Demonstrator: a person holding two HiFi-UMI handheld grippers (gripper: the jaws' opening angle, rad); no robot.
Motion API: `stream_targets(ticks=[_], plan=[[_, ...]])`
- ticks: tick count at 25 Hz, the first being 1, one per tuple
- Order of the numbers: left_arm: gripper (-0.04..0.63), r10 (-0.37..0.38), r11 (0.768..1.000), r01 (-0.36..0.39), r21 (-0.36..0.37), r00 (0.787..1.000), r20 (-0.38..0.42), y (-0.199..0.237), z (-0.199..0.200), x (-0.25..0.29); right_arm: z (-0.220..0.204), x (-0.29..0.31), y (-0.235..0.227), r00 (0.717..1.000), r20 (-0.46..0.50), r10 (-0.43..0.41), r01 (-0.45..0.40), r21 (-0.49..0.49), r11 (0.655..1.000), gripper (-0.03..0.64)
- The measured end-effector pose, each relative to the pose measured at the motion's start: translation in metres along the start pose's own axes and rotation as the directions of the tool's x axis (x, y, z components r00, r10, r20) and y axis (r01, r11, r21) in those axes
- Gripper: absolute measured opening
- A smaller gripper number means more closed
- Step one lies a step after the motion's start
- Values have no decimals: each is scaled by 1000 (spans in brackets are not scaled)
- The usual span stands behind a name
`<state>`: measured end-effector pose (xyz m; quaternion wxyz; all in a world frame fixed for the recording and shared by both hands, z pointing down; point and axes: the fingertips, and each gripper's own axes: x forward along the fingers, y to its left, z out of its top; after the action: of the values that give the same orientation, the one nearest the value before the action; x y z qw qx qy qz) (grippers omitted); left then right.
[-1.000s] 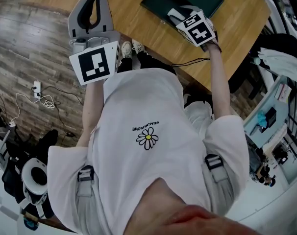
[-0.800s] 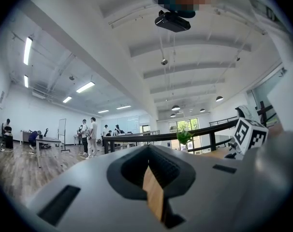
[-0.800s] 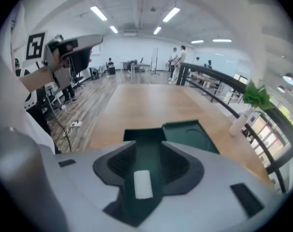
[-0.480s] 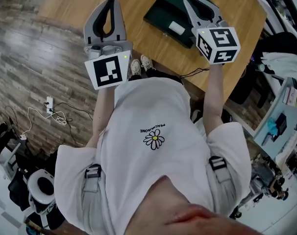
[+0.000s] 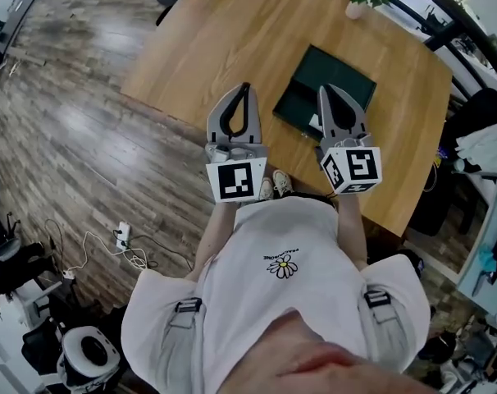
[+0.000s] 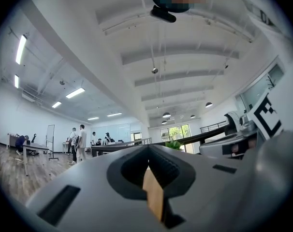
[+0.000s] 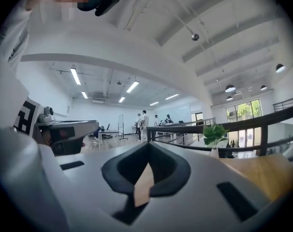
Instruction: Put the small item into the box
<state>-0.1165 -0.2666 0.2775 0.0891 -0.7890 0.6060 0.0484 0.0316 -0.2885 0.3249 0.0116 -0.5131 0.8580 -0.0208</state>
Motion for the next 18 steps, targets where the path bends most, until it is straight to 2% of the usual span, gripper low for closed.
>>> stream_targets(ticks=[7, 18], plan=[[15, -16, 1000, 16, -1, 1000, -5, -3, 4, -5, -4, -5, 37, 998, 2, 58, -58, -39, 998, 5], [15, 7, 1000, -7, 0, 1000, -8, 3, 4, -10, 7, -5, 44, 997, 34, 71, -70, -38, 997, 5]])
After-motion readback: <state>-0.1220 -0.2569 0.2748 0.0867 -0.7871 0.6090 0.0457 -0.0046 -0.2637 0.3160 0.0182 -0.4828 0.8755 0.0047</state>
